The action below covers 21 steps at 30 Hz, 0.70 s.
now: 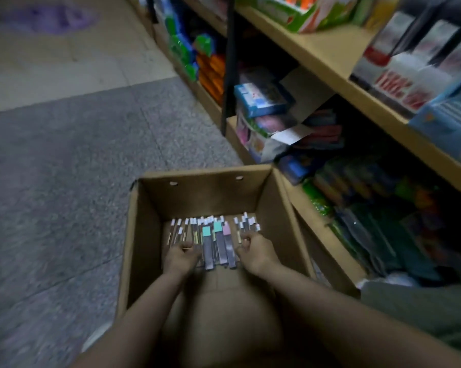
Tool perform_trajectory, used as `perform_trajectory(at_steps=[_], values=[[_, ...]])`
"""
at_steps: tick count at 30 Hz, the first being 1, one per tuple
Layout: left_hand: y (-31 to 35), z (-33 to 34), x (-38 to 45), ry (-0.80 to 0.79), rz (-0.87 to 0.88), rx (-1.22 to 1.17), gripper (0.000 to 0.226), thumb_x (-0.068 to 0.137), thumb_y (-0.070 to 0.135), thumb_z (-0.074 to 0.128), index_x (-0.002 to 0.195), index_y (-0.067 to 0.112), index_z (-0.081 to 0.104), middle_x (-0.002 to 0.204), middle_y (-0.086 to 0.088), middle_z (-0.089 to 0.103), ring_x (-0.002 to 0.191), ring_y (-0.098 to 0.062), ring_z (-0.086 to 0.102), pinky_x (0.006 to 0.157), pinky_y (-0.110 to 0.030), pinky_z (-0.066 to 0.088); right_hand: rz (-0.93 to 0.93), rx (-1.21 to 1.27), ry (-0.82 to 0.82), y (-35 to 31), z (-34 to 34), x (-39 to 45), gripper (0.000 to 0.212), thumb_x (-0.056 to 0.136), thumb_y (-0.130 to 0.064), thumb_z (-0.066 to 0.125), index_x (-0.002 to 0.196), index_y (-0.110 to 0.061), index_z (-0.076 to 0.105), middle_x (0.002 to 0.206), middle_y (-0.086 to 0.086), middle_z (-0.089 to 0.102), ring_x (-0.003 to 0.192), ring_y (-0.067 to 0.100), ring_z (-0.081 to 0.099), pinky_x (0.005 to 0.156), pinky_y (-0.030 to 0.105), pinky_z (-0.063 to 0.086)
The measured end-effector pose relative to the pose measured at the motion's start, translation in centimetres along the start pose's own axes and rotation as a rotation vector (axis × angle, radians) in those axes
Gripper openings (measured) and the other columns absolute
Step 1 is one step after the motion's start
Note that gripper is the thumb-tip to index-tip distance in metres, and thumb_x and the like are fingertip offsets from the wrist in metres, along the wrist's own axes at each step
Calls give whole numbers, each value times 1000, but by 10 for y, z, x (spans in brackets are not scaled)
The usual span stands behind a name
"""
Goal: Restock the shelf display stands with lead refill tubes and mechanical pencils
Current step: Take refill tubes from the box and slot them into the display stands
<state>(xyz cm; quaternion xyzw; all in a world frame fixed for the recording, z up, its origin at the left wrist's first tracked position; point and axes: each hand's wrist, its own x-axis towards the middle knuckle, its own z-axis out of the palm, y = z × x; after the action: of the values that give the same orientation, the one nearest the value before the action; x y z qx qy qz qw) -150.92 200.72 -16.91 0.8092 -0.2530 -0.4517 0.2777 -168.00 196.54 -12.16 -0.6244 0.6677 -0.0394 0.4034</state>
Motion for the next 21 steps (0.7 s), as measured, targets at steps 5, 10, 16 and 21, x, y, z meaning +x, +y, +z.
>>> perform_trajectory(at_steps=[5, 10, 16, 21], values=[[-19, 38, 16, -5, 38, 81, 38, 78, 10, 78, 112, 6, 62, 112, -11, 65, 106, -26, 61, 96, -34, 49, 36, -101, -33, 10, 36, 35, 29, 92, -21, 62, 120, -16, 56, 110, 9, 66, 104, 27, 61, 81, 25, 44], [-17, 53, 29, 189, 148, 218, 44, 75, 23, 81, 112, 16, 58, 114, -3, 60, 107, -21, 56, 91, -34, 48, 61, -129, -8, 14, 60, 62, 43, 88, -21, 70, 126, -15, 51, 120, 10, 62, 109, 26, 59, 87, 29, 47], [-17, 65, 31, 225, 216, 302, 45, 80, 12, 71, 121, 15, 51, 125, -6, 54, 116, -24, 50, 94, -35, 46, 84, -142, 36, 14, 72, 71, 52, 86, -22, 73, 129, -14, 46, 124, 9, 61, 113, 28, 60, 91, 37, 51], [-14, 66, 30, 194, 186, 308, 50, 83, 14, 68, 129, 12, 48, 127, -10, 53, 116, -25, 50, 94, -33, 44, 99, -119, 67, 14, 68, 69, 31, 90, -17, 67, 119, -12, 56, 117, 9, 62, 107, 24, 60, 86, 31, 50]])
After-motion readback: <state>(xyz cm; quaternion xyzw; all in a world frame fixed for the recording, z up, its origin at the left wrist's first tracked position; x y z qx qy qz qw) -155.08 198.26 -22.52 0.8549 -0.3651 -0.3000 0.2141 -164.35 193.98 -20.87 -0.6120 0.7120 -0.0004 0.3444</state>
